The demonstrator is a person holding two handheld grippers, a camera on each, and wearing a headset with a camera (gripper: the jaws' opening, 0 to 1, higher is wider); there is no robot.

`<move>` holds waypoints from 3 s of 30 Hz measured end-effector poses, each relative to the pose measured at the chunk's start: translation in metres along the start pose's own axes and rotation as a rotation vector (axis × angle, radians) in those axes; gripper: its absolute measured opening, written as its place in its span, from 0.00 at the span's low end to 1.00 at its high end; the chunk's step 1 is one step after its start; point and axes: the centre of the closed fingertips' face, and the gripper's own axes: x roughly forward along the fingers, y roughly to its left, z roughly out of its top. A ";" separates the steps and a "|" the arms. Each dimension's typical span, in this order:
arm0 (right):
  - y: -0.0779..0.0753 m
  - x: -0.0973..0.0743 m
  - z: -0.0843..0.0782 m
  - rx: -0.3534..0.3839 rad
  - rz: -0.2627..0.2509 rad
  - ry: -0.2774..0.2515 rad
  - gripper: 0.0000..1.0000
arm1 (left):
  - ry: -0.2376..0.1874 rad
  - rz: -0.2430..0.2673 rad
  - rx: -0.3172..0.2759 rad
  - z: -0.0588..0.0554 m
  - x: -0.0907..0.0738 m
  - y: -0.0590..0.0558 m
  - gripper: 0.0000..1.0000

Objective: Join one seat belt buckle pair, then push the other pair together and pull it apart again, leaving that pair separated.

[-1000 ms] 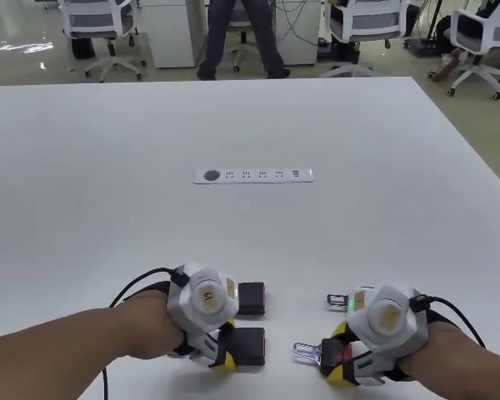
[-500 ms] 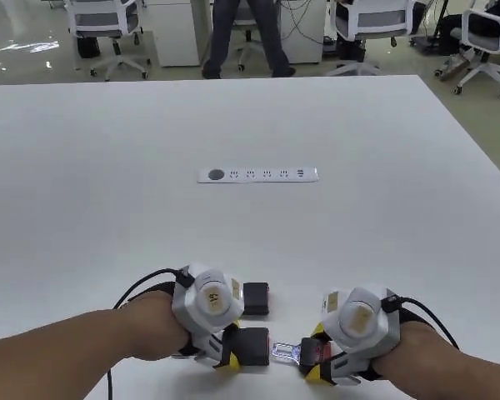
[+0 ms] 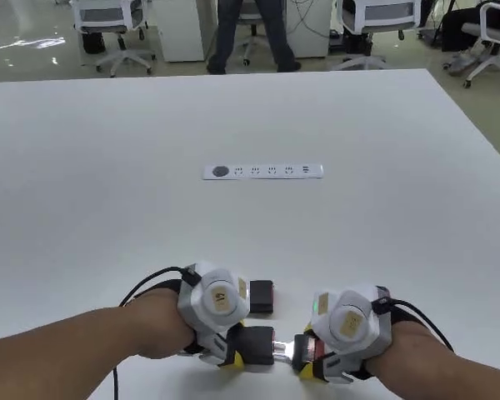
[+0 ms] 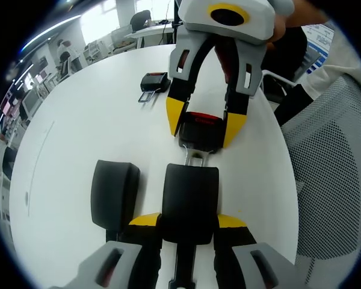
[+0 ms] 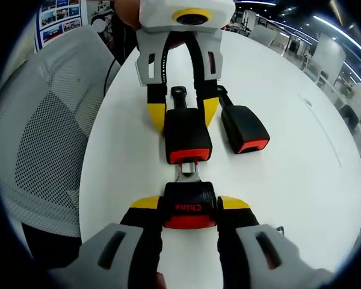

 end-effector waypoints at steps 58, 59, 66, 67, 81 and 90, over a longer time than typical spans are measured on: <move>-0.002 0.007 0.018 -0.012 0.055 0.019 0.31 | 0.028 -0.012 0.047 0.003 0.000 -0.003 0.32; -0.002 0.008 0.018 -0.013 0.055 0.020 0.31 | 0.028 -0.011 0.045 0.003 0.000 -0.003 0.32; 0.000 0.008 0.018 -0.020 0.059 0.029 0.32 | 0.037 -0.009 0.042 0.004 0.000 -0.002 0.32; -0.001 0.008 0.017 -0.028 0.063 0.030 0.31 | 0.039 -0.008 0.043 0.004 0.000 -0.003 0.32; -0.001 0.008 0.015 -0.034 0.069 0.026 0.31 | 0.050 -0.013 0.041 0.002 0.000 -0.001 0.31; -0.002 0.010 0.013 -0.020 0.065 0.029 0.32 | 0.087 -0.018 0.045 0.005 0.000 -0.004 0.32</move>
